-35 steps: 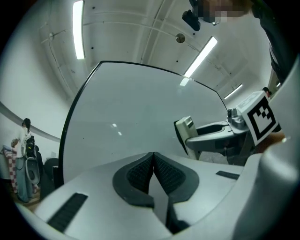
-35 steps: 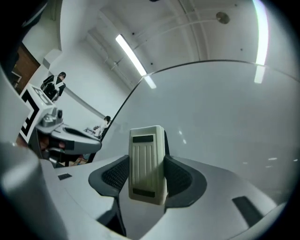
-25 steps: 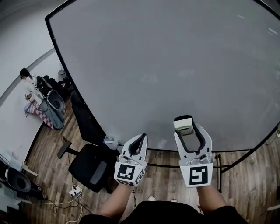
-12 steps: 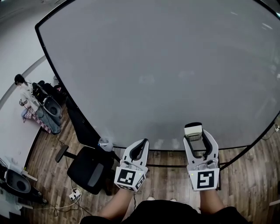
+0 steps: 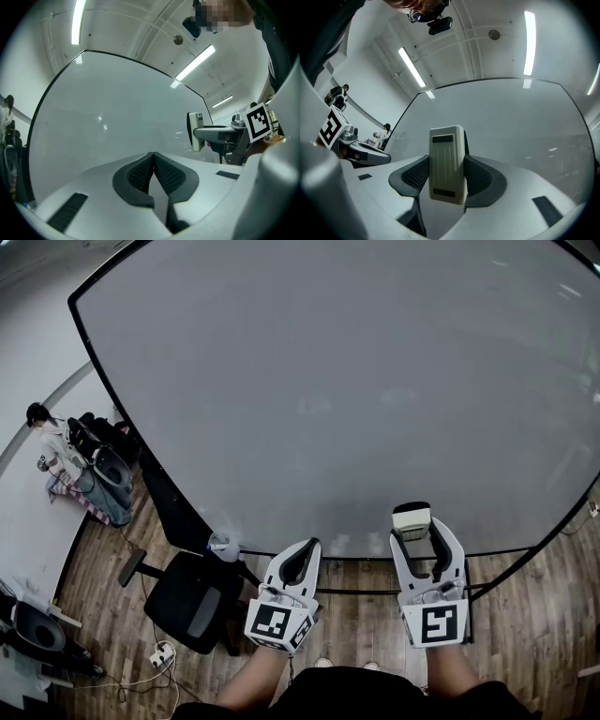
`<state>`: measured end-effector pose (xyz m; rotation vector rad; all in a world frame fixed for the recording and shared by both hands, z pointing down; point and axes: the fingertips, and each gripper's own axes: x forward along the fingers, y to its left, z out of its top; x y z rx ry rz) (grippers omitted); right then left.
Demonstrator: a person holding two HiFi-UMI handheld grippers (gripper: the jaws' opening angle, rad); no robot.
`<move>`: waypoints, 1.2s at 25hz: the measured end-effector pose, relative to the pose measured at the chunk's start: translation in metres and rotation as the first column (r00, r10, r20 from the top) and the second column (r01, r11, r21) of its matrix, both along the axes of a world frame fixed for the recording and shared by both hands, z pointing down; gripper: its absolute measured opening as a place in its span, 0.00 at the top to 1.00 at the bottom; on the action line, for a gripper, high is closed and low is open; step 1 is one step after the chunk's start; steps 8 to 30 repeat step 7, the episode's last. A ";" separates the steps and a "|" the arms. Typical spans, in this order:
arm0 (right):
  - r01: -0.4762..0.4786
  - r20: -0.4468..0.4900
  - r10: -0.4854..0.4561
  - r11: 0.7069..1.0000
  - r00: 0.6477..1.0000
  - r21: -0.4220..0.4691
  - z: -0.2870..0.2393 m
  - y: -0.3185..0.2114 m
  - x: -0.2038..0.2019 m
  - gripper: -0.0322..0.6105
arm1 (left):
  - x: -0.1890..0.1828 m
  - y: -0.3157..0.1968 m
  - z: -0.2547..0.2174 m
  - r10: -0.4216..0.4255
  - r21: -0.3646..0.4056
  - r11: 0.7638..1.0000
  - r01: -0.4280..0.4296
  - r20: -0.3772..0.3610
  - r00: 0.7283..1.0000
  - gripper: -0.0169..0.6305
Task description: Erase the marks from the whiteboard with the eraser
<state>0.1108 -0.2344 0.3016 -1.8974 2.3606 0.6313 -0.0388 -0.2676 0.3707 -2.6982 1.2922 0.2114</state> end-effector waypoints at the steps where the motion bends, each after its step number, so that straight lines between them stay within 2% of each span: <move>1: 0.002 0.005 -0.002 1.000 1.000 0.001 0.000 0.000 0.001 0.56 | 0.000 0.000 0.000 -0.005 0.007 1.000 0.005 0.013 1.000 0.94; 4: -0.001 0.003 0.001 1.000 1.000 -0.001 0.002 0.000 0.004 0.56 | 0.000 -0.001 0.000 -0.003 0.013 1.000 0.002 0.034 0.999 0.94; 7: -0.013 -0.023 0.012 1.000 1.000 -0.019 0.008 -0.002 0.010 0.56 | 0.000 -0.003 0.000 0.004 0.004 1.000 -0.004 0.025 1.000 0.94; 30: -0.013 -0.023 0.012 1.000 1.000 -0.019 0.008 -0.002 0.010 0.56 | 0.000 -0.003 0.000 0.004 0.004 1.000 -0.004 0.025 1.000 0.94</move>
